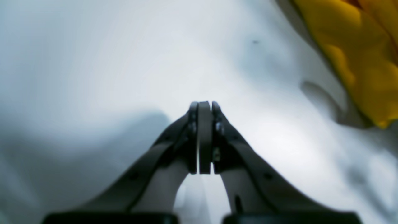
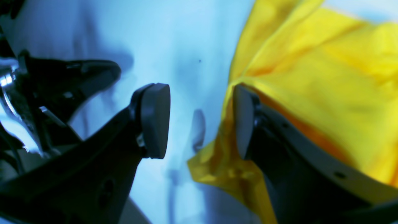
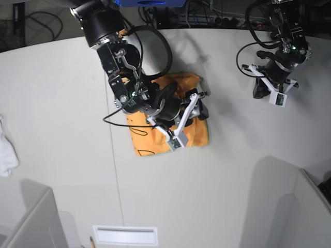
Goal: Fold the T-shirt properly
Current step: 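Lower the folded end onto the shirt and open the right gripper, then press and smooth the folded shirt with the right gripper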
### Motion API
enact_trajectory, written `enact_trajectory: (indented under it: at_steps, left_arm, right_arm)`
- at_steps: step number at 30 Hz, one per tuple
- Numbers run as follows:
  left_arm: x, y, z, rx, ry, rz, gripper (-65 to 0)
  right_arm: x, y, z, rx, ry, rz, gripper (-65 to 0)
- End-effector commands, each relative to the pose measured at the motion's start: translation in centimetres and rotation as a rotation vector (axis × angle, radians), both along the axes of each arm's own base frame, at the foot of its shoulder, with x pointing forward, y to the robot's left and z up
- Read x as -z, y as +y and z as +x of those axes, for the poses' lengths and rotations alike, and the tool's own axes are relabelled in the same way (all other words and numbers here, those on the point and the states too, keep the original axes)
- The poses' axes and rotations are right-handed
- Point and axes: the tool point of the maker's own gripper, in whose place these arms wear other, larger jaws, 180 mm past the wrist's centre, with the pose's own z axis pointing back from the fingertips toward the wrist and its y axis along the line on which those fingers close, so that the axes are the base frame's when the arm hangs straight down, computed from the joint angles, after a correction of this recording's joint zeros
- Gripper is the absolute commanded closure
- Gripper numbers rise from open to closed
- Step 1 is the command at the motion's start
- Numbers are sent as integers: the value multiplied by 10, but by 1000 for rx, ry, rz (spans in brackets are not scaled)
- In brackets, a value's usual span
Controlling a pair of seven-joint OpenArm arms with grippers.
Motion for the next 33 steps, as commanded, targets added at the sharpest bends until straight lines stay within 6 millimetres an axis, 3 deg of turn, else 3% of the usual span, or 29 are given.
enact_trajectory:
  at_steps: [1, 5, 7, 9, 10, 14, 18, 27, 33]
  left_arm:
    - [-12, 11, 4, -14, -42, 16, 0]
    - [-19, 38, -2, -85, -54, 39, 0]
    - [-24, 46, -4, -116, -70, 20, 0]
    - [-28, 48, -9, -118, -86, -8, 0]
    - [-31, 47, -9, -110, -99, -27, 0]
    - [-33, 45, -10, -101, -109, -44, 0]
    - [-33, 44, -11, -103, -106, -45, 0]
    - [-29, 45, -17, -105, -89, -45, 0]
    - [-30, 44, -17, -101, -93, -46, 0]
  right_arm:
    - [-19, -10, 15, 28, -73, 13, -305]
    - [-40, -48, 22, 106, -149, 13, -291]
    - [-47, -70, 29, 161, -177, 5, -206]
    - [-45, -91, 39, 212, -182, -14, -65]
    - [-41, -100, 44, 237, -173, -25, 0]
    - [-8, -124, 56, 295, -82, -70, 0]
    - [28, -134, 52, 301, 13, -120, 0]
    - [47, -129, 35, 285, 73, -133, 0]
    - [47, -77, 18, 164, 82, -102, 0]
